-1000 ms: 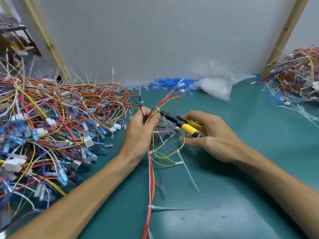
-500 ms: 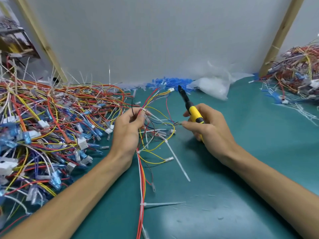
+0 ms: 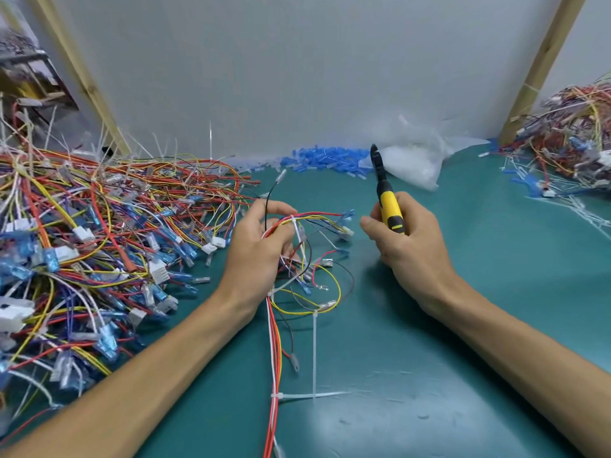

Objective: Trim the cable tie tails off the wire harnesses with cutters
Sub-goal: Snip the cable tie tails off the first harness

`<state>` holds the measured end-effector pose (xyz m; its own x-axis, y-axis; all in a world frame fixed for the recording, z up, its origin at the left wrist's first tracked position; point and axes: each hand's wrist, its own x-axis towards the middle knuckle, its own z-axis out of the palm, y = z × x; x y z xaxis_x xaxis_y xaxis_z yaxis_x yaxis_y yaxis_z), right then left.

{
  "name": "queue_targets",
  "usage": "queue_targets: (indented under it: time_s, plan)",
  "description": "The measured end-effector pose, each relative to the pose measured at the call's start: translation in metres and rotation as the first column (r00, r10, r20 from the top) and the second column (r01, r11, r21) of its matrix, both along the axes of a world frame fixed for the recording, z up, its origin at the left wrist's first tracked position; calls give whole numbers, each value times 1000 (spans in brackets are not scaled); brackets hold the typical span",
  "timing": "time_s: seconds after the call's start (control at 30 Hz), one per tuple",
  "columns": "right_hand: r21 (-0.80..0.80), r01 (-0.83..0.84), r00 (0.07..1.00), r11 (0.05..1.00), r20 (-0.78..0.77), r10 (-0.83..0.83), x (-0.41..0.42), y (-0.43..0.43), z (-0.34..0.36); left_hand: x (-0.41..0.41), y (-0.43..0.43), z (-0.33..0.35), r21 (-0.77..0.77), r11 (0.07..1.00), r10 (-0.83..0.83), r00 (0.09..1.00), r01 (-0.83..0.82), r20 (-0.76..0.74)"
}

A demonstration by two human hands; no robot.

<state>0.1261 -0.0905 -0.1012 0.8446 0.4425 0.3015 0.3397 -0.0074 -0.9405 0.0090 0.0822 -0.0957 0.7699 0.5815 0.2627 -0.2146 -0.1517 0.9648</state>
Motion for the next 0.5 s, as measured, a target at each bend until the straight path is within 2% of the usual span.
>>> queue_targets:
  time_s: [0.17, 0.27, 0.4, 0.5]
  plan:
    - [-13, 34, 987, 999, 157, -31, -4, 0, 3, -2, -2, -1, 176, 984, 35, 999, -33, -8]
    - [-17, 4, 982, 1000, 191, 0, -5, 1, 4, -2, 0, -3, 307, 949, 87, 996, -78, -13]
    - [-35, -27, 974, 999, 224, 34, -6, 1, -2, -4, 1, -4, 347, 932, 122, 992, -101, -38]
    - [-21, 0, 964, 1000, 267, 6, -9, -1, 0, -4, 1, -3, 454, 880, 170, 985, -139, -29]
